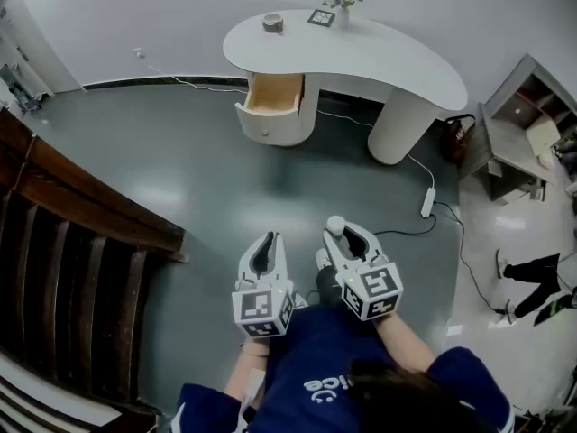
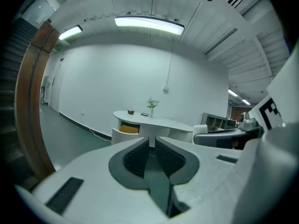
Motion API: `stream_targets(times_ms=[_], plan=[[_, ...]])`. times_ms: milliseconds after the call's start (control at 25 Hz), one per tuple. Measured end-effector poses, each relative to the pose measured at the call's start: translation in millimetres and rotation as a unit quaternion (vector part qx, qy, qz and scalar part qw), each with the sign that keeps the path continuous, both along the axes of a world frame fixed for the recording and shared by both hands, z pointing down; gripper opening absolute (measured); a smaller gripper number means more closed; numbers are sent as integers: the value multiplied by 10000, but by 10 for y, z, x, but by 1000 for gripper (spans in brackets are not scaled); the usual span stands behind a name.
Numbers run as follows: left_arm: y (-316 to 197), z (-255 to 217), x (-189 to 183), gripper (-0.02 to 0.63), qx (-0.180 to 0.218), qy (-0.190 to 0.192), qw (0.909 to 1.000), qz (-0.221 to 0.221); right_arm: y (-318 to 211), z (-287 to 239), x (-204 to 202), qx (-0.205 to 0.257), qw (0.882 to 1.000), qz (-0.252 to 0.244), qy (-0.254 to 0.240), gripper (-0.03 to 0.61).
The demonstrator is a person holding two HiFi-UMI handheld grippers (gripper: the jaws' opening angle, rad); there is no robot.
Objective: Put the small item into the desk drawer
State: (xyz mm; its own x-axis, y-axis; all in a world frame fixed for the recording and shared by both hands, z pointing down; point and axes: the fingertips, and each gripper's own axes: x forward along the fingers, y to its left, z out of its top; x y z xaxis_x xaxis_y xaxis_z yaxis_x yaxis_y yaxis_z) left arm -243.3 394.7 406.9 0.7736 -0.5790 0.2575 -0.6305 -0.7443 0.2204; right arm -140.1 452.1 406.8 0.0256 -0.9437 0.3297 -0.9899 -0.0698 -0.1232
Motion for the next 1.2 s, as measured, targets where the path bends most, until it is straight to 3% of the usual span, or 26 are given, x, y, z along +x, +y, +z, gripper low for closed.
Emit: stream_targets(times_ms=[200,480,760,1200], plan=[[-50,85,36,43,-4,-119,9999,-9,-30,116,74,-70,10000,-61,13,130],[-161,206,364,43,-5,-145,9997,210,-368,236,273,-44,9993,-379,27,130],[-668,257,782,43,-6,-465,9989,73,-975,309,686,-123,9978,-647,-115,130],[-1526,328,1565,43,-217,-447,9981,-376,-1870,353,1497,-206,9936,-1085,-238,130]])
